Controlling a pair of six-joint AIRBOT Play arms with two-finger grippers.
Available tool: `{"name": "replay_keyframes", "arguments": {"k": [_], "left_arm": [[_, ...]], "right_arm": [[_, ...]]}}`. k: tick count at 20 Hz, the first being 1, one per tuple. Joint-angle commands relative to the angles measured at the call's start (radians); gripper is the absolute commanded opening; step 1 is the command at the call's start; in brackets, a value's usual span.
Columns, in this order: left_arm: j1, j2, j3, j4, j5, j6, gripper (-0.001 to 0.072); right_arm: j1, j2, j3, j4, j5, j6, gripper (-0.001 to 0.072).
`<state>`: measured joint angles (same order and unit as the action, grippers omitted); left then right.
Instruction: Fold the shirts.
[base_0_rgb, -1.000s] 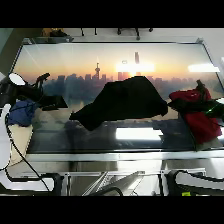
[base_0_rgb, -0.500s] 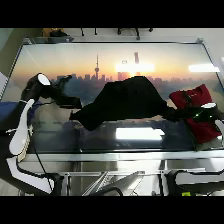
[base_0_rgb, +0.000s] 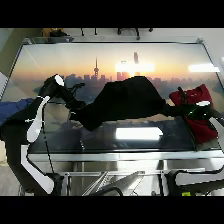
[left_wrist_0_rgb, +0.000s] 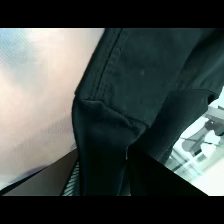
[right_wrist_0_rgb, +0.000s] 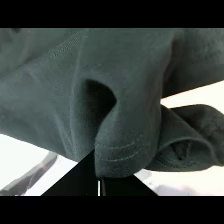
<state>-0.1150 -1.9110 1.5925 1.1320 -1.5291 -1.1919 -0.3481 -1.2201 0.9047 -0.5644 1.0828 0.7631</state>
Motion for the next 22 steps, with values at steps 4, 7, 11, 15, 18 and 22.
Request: {"name": "replay_keyframes", "arguments": {"k": [4, 7, 11, 15, 18, 22], "left_arm": [[0.045, -0.007, 0.01, -0.006, -0.015, -0.002, 0.0012], [0.045, -0.001, 0.01, -0.093, -0.017, 0.004, 0.001], [0.073, 0.176, 0.036, -0.42, -0.018, 0.066, 0.0009], [0.213, 0.478, 0.266, -0.858, 0.085, 0.061, 0.0009], [0.305, 0.687, 0.414, -0.826, 0.187, 0.02, 0.0009], [0.307, 0.878, 0.348, -0.573, 0.145, -0.007, 0.001]], "right_arm": [[0.003, 0.0, 0.002, 0.013, 0.001, -0.003, 0.0018], [0.003, 0.006, 0.003, 0.093, 0.071, -0.013, 0.0017], [-0.018, 0.128, 0.179, 0.417, 0.306, -0.063, 0.0017], [-0.121, 0.292, 0.607, 0.603, 0.309, -0.082, 0.0017], [-0.206, 0.391, 0.83, 0.481, 0.293, -0.015, 0.0017], [-0.18, 0.468, 0.82, 0.256, 0.307, 0.126, 0.0017]]}}
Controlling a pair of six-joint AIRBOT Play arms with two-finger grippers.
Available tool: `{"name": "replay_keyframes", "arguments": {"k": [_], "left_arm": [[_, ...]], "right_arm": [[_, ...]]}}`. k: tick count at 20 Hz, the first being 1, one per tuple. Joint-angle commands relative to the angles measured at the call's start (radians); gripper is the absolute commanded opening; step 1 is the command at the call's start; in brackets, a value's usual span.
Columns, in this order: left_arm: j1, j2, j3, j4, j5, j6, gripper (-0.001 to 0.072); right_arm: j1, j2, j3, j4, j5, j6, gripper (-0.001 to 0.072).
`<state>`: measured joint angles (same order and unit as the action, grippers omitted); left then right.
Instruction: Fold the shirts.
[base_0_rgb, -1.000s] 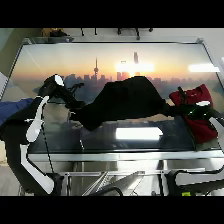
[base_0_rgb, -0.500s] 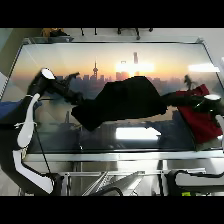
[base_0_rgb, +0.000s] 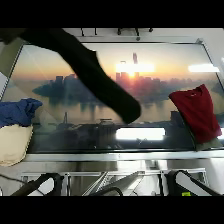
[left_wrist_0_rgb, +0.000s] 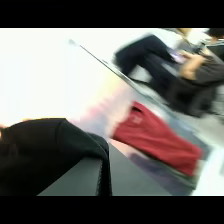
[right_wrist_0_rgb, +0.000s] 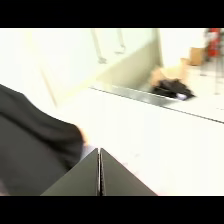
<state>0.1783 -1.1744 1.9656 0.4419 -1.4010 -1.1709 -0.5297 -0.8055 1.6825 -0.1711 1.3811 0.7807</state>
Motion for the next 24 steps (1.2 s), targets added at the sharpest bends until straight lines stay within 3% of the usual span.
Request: {"name": "replay_keyframes", "arguments": {"k": [1, 7, 10, 11, 12, 13, 14, 16, 21, 24], "left_arm": [[0.0, 0.171, -0.101, 0.148, 0.016, -0.027, 0.001], [-0.069, 0.207, -0.703, 0.195, 0.133, 0.047, 0.001], [-0.05, 0.153, -0.856, 0.193, 0.138, 0.081, 0.001], [-0.035, 0.137, -0.89, 0.193, 0.136, 0.082, 0.001], [-0.021, 0.123, -0.916, 0.193, 0.135, 0.083, 0.001], [-0.009, 0.106, -0.932, 0.193, 0.129, 0.092, 0.001], [0.001, 0.091, -0.942, 0.193, 0.115, 0.101, 0.001], [0.019, 0.072, -0.954, 0.192, 0.085, 0.106, 0.001], [0.028, 0.061, -0.957, 0.194, 0.056, 0.108, 0.001], [0.028, 0.061, -0.957, 0.195, 0.049, 0.108, 0.0011]], "right_arm": [[0.029, 0.052, 0.011, -0.145, 0.027, 0.127, 0.0017], [0.246, 0.045, -0.415, -0.19, 0.051, 0.133, 0.0018], [0.374, 0.045, -0.693, -0.291, -0.053, 0.133, 0.0041], [0.419, 0.044, -0.781, -0.334, -0.114, 0.124, 0.0219], [0.46, 0.039, -0.852, -0.361, -0.174, 0.106, 0.0304], [0.5, 0.024, -0.91, -0.38, -0.234, 0.088, 0.0304], [0.536, 0.0, -0.943, -0.401, -0.277, 0.077, 0.0306], [0.602, -0.085, -0.956, -0.435, -0.332, 0.081, 0.0427], [0.726, -0.345, -0.922, -0.426, -0.386, 0.083, 0.0428], [0.779, -0.401, -0.911, -0.409, -0.386, 0.079, 0.0427]]}}
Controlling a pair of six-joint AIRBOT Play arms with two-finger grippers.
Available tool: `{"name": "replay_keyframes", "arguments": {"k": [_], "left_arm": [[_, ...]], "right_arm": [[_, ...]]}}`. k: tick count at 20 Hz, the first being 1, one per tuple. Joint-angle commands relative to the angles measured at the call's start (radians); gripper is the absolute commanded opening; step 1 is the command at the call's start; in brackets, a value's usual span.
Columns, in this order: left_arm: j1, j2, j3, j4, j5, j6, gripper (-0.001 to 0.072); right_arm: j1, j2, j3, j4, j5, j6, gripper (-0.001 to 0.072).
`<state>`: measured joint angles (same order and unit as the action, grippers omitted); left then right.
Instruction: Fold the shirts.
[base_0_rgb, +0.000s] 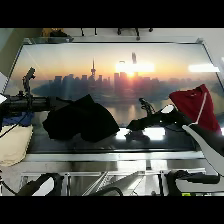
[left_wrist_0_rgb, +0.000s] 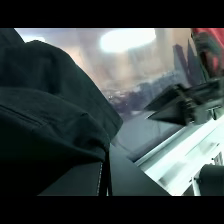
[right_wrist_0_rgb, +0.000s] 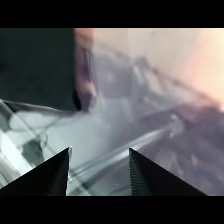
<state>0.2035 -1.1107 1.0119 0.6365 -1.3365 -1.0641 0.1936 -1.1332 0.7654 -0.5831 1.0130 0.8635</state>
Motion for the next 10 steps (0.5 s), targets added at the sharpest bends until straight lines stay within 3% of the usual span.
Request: {"name": "replay_keyframes", "arguments": {"k": [1, 10], "left_arm": [[0.003, -0.003, -0.003, 0.0, -0.016, 0.002, 0.0011], [0.002, -0.003, -0.004, -0.002, -0.017, 0.002, 0.001]], "right_arm": [[0.068, -0.075, 0.008, 0.004, -0.02, -0.004, 0.0427], [0.147, -0.147, 0.065, 0.135, -0.116, -0.106, 0.0427]]}}
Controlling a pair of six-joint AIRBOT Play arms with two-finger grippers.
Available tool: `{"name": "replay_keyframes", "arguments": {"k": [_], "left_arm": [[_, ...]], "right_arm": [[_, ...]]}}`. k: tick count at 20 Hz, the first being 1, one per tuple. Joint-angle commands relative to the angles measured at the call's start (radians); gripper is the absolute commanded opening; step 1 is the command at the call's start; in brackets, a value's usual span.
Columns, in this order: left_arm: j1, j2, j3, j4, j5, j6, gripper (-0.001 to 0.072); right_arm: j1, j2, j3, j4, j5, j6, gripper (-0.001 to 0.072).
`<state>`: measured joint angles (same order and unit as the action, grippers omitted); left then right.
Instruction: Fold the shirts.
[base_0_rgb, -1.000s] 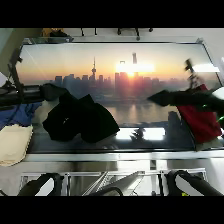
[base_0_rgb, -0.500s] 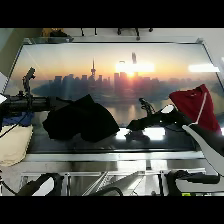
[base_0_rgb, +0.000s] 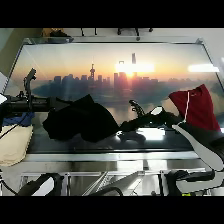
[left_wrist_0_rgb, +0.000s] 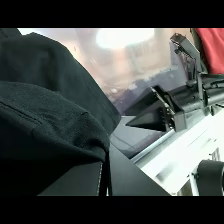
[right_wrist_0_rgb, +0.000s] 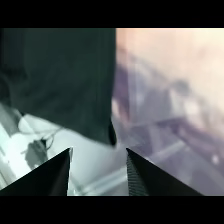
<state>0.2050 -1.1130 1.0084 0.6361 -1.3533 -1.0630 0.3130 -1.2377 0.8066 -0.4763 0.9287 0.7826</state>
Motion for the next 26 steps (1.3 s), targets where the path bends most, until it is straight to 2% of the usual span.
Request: {"name": "replay_keyframes", "arguments": {"k": [1, 2, 3, 4, 6, 10, 13, 16, 18, 20, 23, 26], "left_arm": [[0.0, -0.001, 0.0, -0.001, -0.001, 0.0, 0.0011], [0.001, -0.001, 0.0, 0.0, -0.001, 0.0, 0.0011], [0.0, -0.001, 0.0, 0.0, -0.002, 0.0, 0.0011], [0.0, -0.001, 0.0, -0.001, -0.001, 0.0, 0.0011], [0.0, -0.001, 0.0, -0.008, -0.001, 0.0, 0.0011], [0.002, 0.034, 0.082, -0.039, -0.056, -0.004, 0.001], [0.041, 0.135, 0.322, -0.138, -0.086, -0.056, 0.0011], [0.12, 0.235, 0.645, -0.147, 0.031, -0.106, 0.0011], [0.181, 0.294, 0.815, -0.113, 0.125, -0.15, 0.0011], [0.261, 0.343, 0.941, -0.103, 0.189, -0.169, 0.0012], [0.413, 0.401, 1.061, -0.043, 0.195, -0.169, 0.0012], [0.459, 0.391, 1.101, -0.035, 0.188, -0.192, 0.0012]], "right_arm": [[0.042, -0.06, 0.037, 0.036, -0.023, -0.025, 0.0426], [0.061, -0.072, 0.051, 0.035, -0.011, -0.027, 0.0384], [0.078, -0.076, 0.063, 0.035, -0.004, -0.028, 0.0296], [0.097, -0.076, 0.076, 0.036, -0.003, -0.029, 0.0279], [0.112, -0.074, 0.126, 0.035, 0.048, -0.028, 0.0019], [0.047, 0.033, 0.371, 0.024, 0.201, -0.028, 0.0017], [-0.111, 0.213, 0.72, 0.008, 0.211, -0.027, 0.0017], [-0.287, 0.351, 1.069, -0.092, 0.146, 0.027, 0.0017], [-0.38, 0.43, 1.202, -0.145, 0.121, 0.033, 0.0017], [-0.45, 0.513, 1.237, -0.188, 0.096, 0.033, 0.0017], [-0.519, 0.599, 1.237, -0.213, 0.093, 0.032, 0.0017], [-0.562, 0.601, 1.237, -0.212, 0.099, 0.029, 0.0017]]}}
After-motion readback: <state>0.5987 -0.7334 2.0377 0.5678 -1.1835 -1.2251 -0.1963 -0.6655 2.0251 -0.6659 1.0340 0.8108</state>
